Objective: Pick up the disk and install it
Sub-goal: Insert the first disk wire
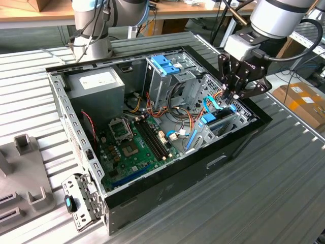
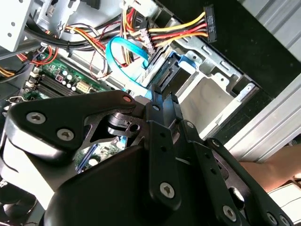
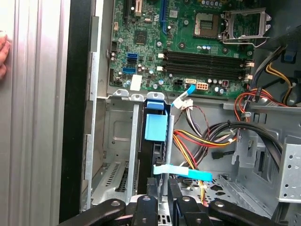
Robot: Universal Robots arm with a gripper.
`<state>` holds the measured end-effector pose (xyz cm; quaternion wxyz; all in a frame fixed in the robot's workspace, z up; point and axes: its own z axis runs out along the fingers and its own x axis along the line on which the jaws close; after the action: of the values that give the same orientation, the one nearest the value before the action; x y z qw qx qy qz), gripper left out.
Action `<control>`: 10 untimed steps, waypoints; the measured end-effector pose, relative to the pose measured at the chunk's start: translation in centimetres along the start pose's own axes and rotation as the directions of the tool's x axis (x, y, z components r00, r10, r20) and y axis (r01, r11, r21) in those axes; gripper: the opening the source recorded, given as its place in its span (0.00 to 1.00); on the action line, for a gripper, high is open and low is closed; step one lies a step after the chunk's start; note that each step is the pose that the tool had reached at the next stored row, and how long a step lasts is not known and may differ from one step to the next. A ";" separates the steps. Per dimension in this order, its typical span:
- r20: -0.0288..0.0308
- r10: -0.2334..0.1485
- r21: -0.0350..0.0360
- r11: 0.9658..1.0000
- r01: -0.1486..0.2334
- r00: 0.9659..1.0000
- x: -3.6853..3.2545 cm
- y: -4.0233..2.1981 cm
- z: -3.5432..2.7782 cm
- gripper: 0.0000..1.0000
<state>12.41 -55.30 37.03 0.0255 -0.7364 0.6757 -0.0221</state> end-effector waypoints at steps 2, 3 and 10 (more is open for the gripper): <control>0.001 -0.010 0.000 1.000 0.010 1.000 0.01 -0.54 0.04 0.24; 0.001 -0.018 0.000 1.000 0.018 1.000 0.04 -1.01 0.08 0.24; 0.002 -0.027 0.000 1.000 0.027 1.000 0.15 -2.38 0.16 0.24</control>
<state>14.79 -55.25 37.03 0.0258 -0.7454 0.6658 -0.0217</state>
